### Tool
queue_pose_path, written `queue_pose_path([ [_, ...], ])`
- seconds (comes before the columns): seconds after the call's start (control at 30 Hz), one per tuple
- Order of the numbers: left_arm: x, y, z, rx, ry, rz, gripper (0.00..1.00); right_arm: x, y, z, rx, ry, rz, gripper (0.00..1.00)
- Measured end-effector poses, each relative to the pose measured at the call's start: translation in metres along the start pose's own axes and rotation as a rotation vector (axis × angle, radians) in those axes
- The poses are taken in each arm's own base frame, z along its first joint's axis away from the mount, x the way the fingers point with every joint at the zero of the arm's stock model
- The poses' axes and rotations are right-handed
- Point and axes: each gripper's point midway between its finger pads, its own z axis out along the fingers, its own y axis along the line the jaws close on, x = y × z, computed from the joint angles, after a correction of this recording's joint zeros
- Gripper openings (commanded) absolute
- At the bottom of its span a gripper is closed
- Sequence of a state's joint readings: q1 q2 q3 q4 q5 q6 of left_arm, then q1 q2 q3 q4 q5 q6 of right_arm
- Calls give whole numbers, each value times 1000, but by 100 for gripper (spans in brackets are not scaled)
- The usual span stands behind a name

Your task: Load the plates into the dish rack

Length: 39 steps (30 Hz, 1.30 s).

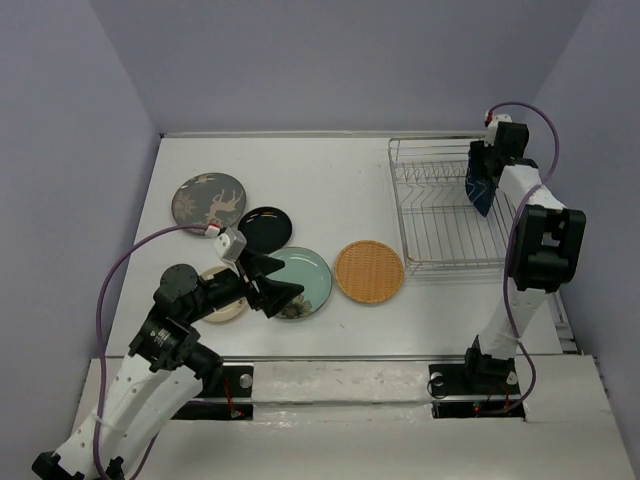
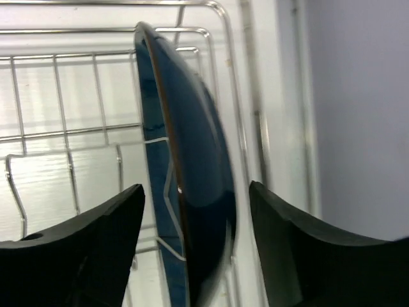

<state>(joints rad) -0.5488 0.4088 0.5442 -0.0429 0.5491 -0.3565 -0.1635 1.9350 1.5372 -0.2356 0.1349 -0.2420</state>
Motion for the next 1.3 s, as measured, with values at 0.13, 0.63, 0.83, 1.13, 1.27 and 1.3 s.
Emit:
queue_pose_path([
  [0.13, 3, 4, 3, -10, 16, -11, 99, 21, 10, 14, -19, 68, -7, 92],
  [0.63, 1, 18, 4, -69, 5, -21, 99, -49, -6, -59, 39, -100, 322, 94],
  [0.83, 2, 42, 5, -164, 10, -52, 99, -99, 51, -159, -95, -319, 428, 42],
  [1.13, 0, 62, 1, -257, -8, -66, 99, 63, 358, -348, -857, -124, 211, 28],
  [1.27, -3, 65, -2, -274, -20, -65, 99, 147, 380, -377, -867, 0, 293, 51],
  [1.3, -3, 66, -2, -276, -21, -65, 99, 169, 385, -384, -852, 30, 338, 59],
])
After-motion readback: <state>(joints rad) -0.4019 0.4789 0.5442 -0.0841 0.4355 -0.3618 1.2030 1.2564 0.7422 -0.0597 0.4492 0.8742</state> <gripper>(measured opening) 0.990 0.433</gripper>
